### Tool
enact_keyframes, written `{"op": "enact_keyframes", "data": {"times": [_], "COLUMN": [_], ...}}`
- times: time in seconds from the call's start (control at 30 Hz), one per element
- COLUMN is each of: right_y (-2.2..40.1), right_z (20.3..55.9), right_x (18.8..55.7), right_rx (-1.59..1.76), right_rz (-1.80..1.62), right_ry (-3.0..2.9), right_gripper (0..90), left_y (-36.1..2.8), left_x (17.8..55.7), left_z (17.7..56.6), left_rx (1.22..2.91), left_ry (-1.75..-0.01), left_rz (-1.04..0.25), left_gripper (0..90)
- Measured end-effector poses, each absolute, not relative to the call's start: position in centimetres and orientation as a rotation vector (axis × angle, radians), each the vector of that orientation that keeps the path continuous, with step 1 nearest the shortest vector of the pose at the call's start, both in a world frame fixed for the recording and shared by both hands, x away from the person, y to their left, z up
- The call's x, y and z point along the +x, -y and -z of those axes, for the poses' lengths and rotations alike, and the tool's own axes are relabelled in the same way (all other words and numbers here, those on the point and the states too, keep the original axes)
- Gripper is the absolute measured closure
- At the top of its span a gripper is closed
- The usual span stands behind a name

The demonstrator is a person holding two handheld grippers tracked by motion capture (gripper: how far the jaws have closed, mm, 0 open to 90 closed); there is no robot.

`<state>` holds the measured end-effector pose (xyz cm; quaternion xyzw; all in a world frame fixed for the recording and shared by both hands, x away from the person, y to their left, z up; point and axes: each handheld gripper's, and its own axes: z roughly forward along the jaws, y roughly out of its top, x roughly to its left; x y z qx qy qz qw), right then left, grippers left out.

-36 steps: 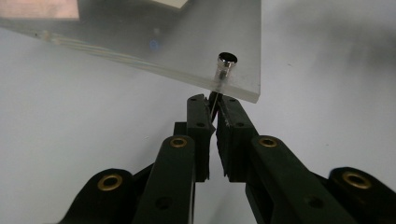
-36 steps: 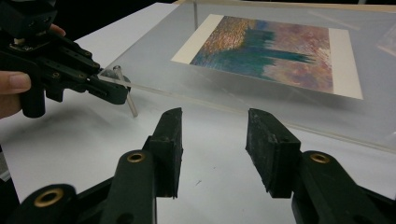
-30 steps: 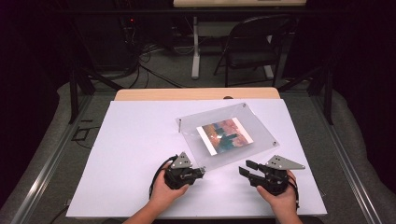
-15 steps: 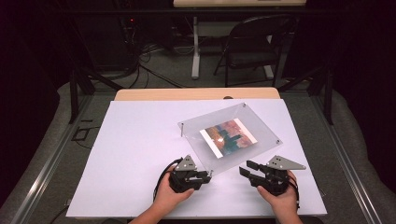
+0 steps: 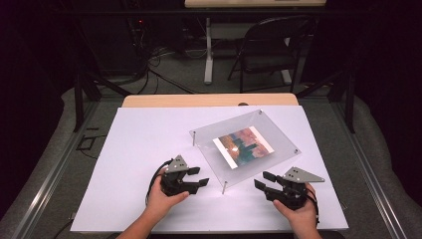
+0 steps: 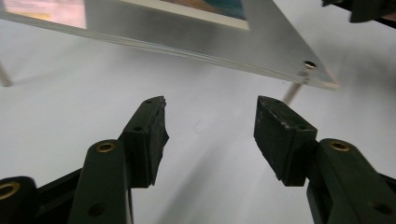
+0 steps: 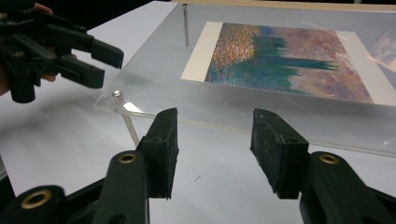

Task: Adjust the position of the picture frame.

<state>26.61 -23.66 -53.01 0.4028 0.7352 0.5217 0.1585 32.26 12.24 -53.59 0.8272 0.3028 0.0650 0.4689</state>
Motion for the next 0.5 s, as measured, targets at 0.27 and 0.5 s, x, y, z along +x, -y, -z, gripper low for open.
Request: {"op": "enact_keyframes", "data": {"times": [0.27,0.5], "right_y": [23.5,23.5], "right_z": [53.0,53.1], "right_x": [26.5,26.5], "right_rx": [1.147,1.15], "right_rz": [-1.491,-1.484], "right_ry": [-2.089,-2.102], "right_gripper": [48.8,49.7], "left_y": [-14.6,-14.9], "left_x": [36.0,39.3], "left_z": [53.4,53.9], "left_rx": [2.014,1.971], "left_ry": [-0.824,-0.913], "left_rz": [-0.28,-0.312], "left_gripper": [44.2,48.5]}}
